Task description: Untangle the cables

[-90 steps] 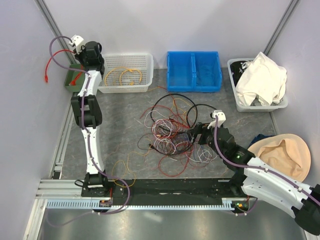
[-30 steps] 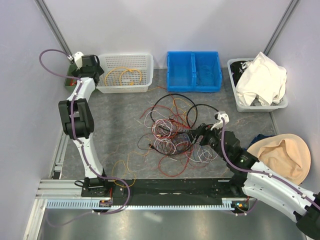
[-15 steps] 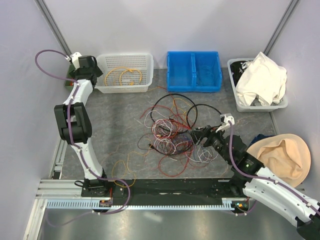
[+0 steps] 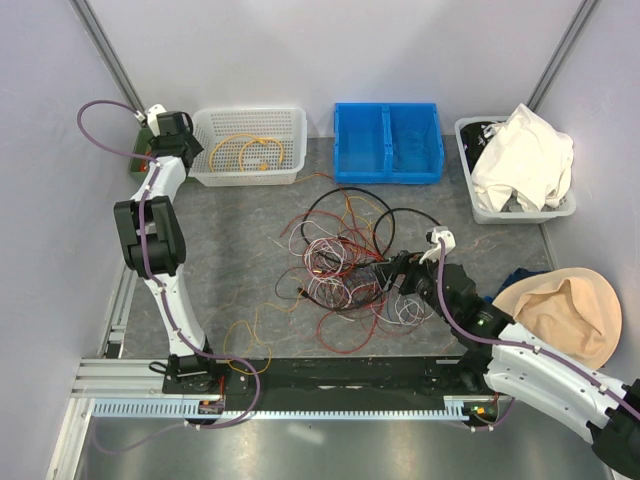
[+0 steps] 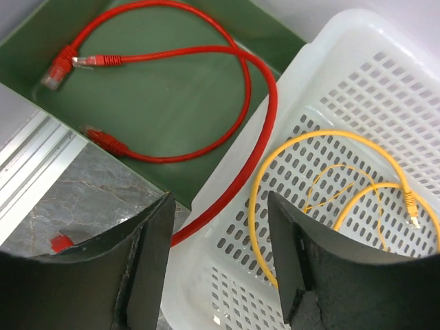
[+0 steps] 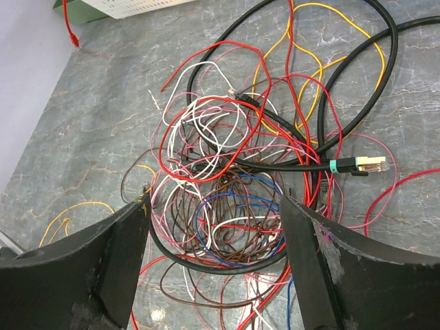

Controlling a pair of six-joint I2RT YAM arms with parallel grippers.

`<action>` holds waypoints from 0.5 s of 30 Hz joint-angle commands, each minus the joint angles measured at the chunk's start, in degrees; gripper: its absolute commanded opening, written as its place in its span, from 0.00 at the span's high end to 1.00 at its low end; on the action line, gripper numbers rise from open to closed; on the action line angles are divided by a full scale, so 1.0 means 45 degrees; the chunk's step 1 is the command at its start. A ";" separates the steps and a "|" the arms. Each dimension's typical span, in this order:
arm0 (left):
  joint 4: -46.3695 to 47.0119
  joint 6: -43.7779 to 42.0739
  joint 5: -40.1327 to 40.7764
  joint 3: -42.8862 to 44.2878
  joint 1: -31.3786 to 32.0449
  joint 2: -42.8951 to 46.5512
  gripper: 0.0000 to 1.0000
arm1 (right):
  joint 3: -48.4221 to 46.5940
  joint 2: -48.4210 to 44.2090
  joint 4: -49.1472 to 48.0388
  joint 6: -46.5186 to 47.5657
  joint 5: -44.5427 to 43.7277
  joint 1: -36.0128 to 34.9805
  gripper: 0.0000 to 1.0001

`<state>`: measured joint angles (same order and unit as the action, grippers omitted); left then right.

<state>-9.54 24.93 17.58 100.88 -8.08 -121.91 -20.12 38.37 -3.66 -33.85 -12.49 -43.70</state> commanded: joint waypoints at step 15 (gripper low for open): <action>0.0440 -0.0012 -0.0529 0.0668 -0.0647 0.0019 0.88 | -0.0060 0.0907 -0.1374 -0.0115 0.0080 0.0044 0.17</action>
<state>-8.78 24.40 15.35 101.69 -10.35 -123.39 -20.12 42.13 -6.90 -33.87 -12.32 -43.70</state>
